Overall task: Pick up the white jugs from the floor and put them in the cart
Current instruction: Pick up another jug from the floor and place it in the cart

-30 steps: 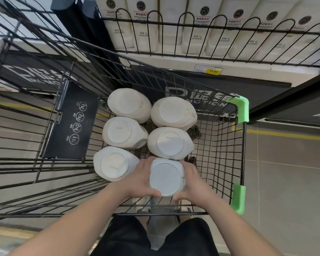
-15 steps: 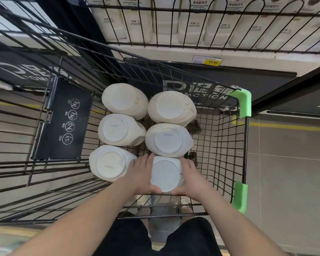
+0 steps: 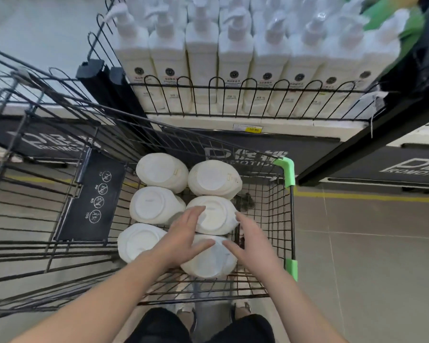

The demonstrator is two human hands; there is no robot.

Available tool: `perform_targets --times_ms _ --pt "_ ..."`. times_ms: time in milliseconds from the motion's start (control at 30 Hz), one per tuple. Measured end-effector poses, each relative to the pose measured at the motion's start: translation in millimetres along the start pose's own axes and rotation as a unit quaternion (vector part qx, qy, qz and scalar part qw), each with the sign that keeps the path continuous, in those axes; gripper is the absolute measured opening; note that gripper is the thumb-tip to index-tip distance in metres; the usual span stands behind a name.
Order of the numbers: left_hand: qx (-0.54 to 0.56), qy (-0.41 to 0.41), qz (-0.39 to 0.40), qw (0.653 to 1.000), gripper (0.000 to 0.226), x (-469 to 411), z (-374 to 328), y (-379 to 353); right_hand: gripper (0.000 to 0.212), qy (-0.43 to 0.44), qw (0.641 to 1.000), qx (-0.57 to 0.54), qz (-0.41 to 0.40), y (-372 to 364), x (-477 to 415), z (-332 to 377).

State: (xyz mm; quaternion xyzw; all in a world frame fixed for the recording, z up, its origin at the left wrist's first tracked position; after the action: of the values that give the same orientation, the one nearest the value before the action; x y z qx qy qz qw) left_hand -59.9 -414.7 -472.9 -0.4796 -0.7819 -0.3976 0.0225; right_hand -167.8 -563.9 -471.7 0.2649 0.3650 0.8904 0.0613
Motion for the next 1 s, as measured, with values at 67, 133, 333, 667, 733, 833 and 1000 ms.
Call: perform_targets --times_ms 67,133,333,667,733,833,1000 --pt "0.021 -0.025 -0.032 0.999 0.09 -3 -40 33 0.083 0.023 0.998 -0.012 -0.052 40 8 21" --pt "0.036 -0.066 -0.053 0.996 0.091 -3 -85 65 0.079 0.053 0.993 -0.023 -0.104 82 22 43" --pt "0.048 -0.241 -0.107 0.963 0.083 18 -234 147 0.071 0.104 0.948 -0.083 -0.288 214 95 90" --pt "0.082 -0.437 -0.112 0.889 0.073 92 -433 175 0.052 0.147 0.835 -0.137 -0.513 374 250 105" --pt "0.089 -0.467 -0.109 0.873 0.068 96 -468 167 0.053 0.152 0.82 -0.144 -0.533 392 272 92" --pt "0.091 -0.491 -0.091 0.861 0.064 95 -516 147 0.054 0.148 0.798 -0.15 -0.565 418 304 63" --pt "0.08 -0.524 -0.041 0.847 0.067 80 -581 96 0.055 0.127 0.773 -0.169 -0.599 457 354 1"
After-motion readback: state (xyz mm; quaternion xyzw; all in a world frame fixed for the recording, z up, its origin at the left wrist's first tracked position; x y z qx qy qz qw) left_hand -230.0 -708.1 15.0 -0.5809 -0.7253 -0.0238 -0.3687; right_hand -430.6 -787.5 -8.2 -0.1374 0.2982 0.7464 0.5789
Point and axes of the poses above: each hand's wrist, its own x-axis away from the middle knuckle, its own y-axis out of the back of the hand, z = x × y, the point moved 9 cm from there along -x, towards the middle knuckle, and after that the axes turned 6 degrees about x, right-handed, at the moved point
